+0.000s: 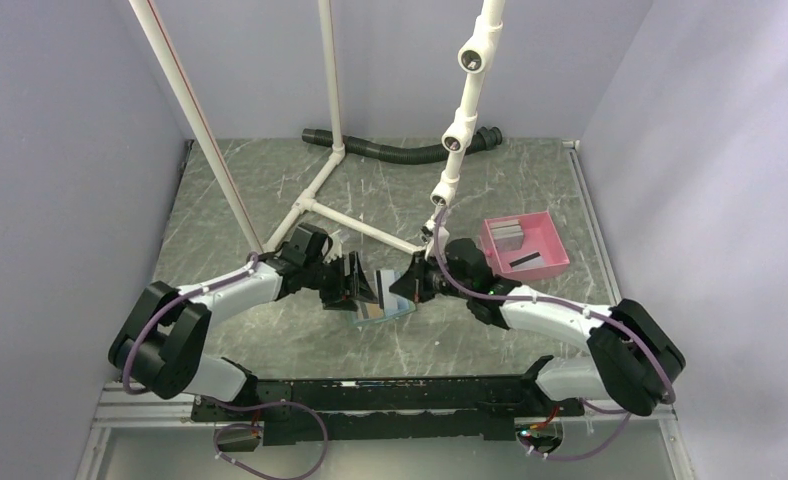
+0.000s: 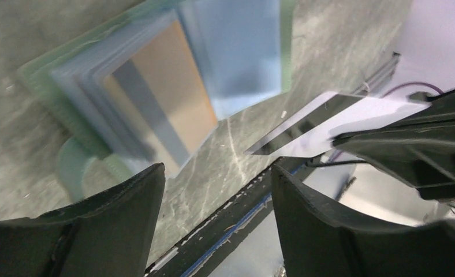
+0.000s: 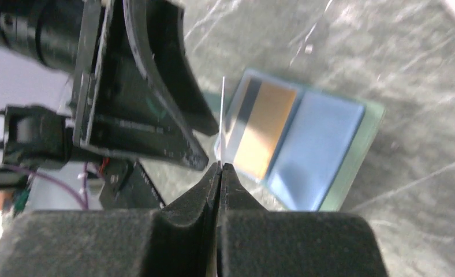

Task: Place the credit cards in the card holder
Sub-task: Insert the credit card into the card holder.

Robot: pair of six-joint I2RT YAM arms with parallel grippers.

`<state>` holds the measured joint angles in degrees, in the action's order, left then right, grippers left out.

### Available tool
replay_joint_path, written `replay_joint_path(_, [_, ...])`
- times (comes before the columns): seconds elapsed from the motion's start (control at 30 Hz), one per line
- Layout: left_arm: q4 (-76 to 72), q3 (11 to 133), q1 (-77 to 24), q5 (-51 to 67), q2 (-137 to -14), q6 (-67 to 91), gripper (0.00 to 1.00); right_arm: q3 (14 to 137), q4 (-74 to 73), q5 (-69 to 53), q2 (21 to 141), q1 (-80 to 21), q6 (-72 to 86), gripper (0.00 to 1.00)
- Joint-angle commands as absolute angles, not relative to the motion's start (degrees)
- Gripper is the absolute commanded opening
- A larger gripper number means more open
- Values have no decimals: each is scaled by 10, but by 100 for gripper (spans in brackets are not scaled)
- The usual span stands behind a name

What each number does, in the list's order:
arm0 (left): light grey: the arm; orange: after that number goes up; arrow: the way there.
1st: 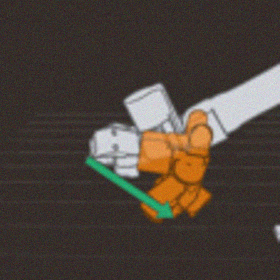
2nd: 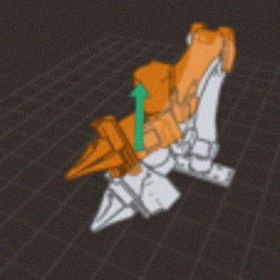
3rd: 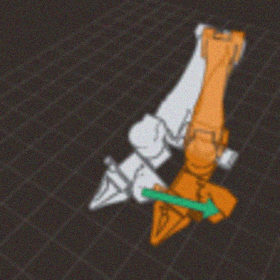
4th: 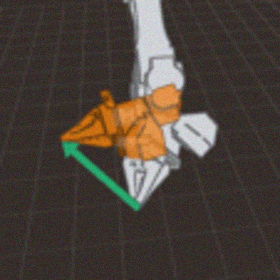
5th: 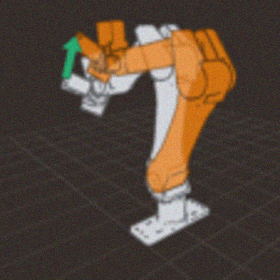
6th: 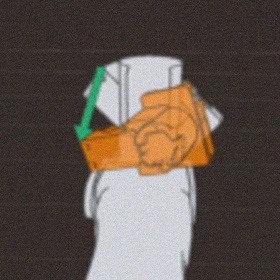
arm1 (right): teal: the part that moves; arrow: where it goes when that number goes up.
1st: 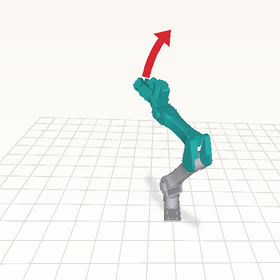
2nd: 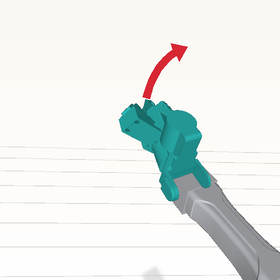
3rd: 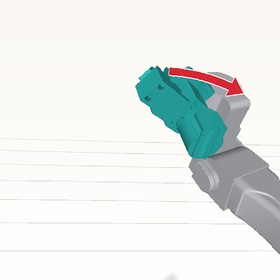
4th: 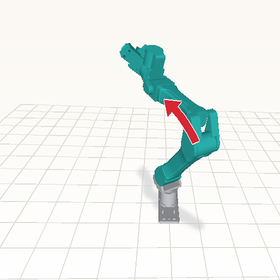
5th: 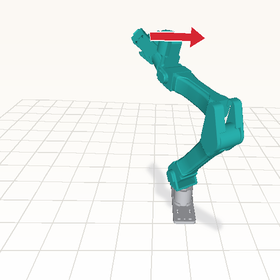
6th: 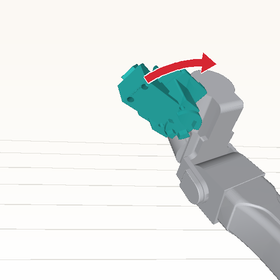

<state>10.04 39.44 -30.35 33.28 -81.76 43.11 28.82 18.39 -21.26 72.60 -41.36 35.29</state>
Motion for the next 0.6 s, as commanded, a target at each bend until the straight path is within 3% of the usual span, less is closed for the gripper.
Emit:
replay_joint_path(0.0, [169,388,-304,237,-770,433,75,352,132,-95,762,-438,330,0])
replay_joint_path(0.27, [239,377,-301,145,-718,440,86,384,97,-90,791,-456,304,0])
replay_joint_path(0.5, [243,377,-288,116,-769,439,83,426,48,-105,821,-457,286,0])
replay_joint_path(0.57, [237,375,-278,124,-790,442,78,435,39,-120,826,-457,287,0])
